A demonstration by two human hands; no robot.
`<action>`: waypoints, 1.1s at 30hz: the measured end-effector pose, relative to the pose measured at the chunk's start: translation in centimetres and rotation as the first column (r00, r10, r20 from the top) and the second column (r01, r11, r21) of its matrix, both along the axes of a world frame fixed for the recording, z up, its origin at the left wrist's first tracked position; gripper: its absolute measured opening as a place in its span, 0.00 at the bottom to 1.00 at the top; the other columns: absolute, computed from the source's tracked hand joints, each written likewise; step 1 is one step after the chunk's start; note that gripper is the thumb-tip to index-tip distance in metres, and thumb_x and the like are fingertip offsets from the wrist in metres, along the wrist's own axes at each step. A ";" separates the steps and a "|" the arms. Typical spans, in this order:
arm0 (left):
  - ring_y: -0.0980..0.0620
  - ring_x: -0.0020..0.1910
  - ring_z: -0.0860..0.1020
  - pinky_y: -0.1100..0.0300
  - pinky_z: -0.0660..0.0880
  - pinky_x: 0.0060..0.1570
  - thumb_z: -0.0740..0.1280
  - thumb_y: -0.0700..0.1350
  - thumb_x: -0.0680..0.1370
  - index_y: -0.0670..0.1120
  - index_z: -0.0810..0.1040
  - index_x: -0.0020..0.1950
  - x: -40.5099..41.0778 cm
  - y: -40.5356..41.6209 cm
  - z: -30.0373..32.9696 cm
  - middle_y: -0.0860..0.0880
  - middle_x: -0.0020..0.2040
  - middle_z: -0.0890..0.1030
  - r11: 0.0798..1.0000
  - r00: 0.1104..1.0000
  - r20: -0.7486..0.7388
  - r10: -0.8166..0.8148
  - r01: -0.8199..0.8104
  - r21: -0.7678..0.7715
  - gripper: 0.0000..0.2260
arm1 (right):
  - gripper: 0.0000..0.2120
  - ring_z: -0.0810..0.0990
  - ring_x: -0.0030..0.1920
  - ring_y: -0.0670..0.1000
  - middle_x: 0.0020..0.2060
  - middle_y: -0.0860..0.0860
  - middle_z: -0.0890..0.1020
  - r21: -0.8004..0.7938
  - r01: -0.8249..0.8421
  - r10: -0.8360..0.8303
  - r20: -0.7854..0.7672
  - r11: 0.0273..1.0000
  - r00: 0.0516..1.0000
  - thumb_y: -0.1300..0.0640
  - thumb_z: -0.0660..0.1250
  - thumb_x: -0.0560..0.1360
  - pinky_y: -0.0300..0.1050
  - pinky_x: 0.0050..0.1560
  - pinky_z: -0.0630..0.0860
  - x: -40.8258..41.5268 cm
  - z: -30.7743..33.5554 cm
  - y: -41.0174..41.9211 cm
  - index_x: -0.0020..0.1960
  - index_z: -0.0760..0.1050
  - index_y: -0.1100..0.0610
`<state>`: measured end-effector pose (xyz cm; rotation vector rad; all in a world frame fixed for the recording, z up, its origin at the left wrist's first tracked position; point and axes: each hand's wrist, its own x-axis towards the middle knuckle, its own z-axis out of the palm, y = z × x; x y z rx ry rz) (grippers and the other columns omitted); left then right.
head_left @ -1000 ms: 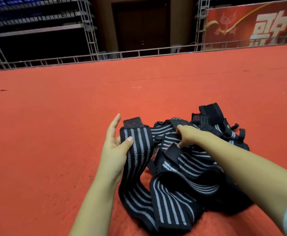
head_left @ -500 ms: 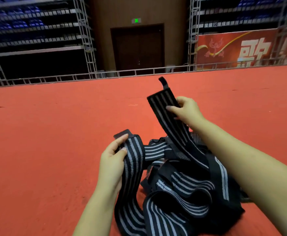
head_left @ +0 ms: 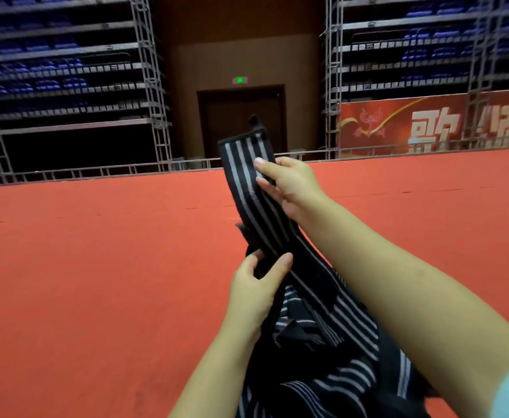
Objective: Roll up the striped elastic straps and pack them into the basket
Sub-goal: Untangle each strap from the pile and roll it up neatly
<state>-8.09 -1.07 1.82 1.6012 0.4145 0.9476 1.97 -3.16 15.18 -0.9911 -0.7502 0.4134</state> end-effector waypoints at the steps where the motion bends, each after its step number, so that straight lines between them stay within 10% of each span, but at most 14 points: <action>1: 0.55 0.48 0.82 0.64 0.77 0.47 0.72 0.47 0.76 0.47 0.81 0.50 0.5 -0.1 0.0 0.53 0.48 0.85 0.999 0.999 0.029 0.022 -0.021 -0.034 0.06 | 0.11 0.79 0.32 0.42 0.34 0.51 0.76 0.004 -0.007 0.007 -0.038 1.000 0.999 0.66 0.68 0.76 0.32 0.36 0.78 0.1 -0.4 -0.2 0.36 0.72 0.60; 5: 0.52 0.36 0.74 0.59 0.71 0.36 0.68 0.37 0.77 0.40 0.79 0.38 1.7 0.8 -0.3 0.49 0.34 0.78 0.993 0.996 0.027 0.089 -0.086 -0.076 0.07 | 0.04 0.80 0.43 0.49 0.46 0.57 0.78 -0.055 0.030 -0.040 -0.190 0.998 0.981 0.65 0.66 0.77 0.35 0.38 0.81 2.9 -2.6 -2.2 0.46 0.74 0.65; 8: 0.50 0.35 0.68 0.55 0.65 0.37 0.71 0.45 0.73 0.32 0.72 0.39 1.8 0.7 -0.8 0.45 0.34 0.71 0.995 0.998 0.018 0.068 -0.067 -0.071 0.16 | 0.16 0.79 0.54 0.54 0.58 0.59 0.77 -0.394 0.087 -0.101 -0.017 0.915 0.995 0.54 0.66 0.78 0.42 0.43 0.81 6.1 -6.6 -5.0 0.60 0.71 0.63; 14: 0.48 0.34 0.62 0.54 0.60 0.35 0.72 0.43 0.75 0.41 0.72 0.36 2.1 1.1 -1.1 0.45 0.33 0.66 0.996 0.996 -0.061 0.068 -0.072 -0.059 0.13 | 0.08 0.79 0.47 0.44 0.47 0.44 0.82 -0.750 0.284 0.058 0.394 0.598 0.917 0.45 0.65 0.77 0.40 0.51 0.76 7.9 -18.3 -13.5 0.50 0.79 0.48; 20: 0.47 0.34 0.63 0.57 0.62 0.34 0.71 0.42 0.76 0.38 0.72 0.38 3.2 1.7 -1.7 0.44 0.35 0.67 0.987 0.992 -0.049 0.115 -0.120 -0.108 0.12 | 0.10 0.76 0.55 0.40 0.53 0.38 0.79 -0.806 0.316 0.143 0.437 0.502 0.888 0.44 0.63 0.78 0.35 0.57 0.68 9.1 -22.1 -17.7 0.56 0.77 0.45; 29: 0.52 0.34 0.73 0.57 0.69 0.37 0.70 0.61 0.73 0.35 0.75 0.43 4.2 -0.9 -3.9 0.47 0.36 0.75 0.992 0.955 -0.271 -0.125 0.124 -0.021 0.27 | 0.12 0.76 0.37 0.39 0.35 0.43 0.80 -0.437 0.461 -0.143 0.589 0.772 0.796 0.63 0.69 0.75 0.35 0.42 0.72 8.5 -18.9 -14.4 0.39 0.76 0.47; 33: 0.56 0.45 0.83 0.59 0.79 0.46 0.75 0.56 0.71 0.49 0.80 0.54 4.2 -1.7 -4.1 0.51 0.49 0.85 0.983 0.930 -0.323 -0.173 0.181 -0.006 0.17 | 0.11 0.75 0.33 0.38 0.35 0.46 0.80 -0.320 0.454 -0.279 0.467 0.831 0.839 0.64 0.66 0.75 0.33 0.36 0.69 7.9 -16.7 -12.7 0.40 0.77 0.50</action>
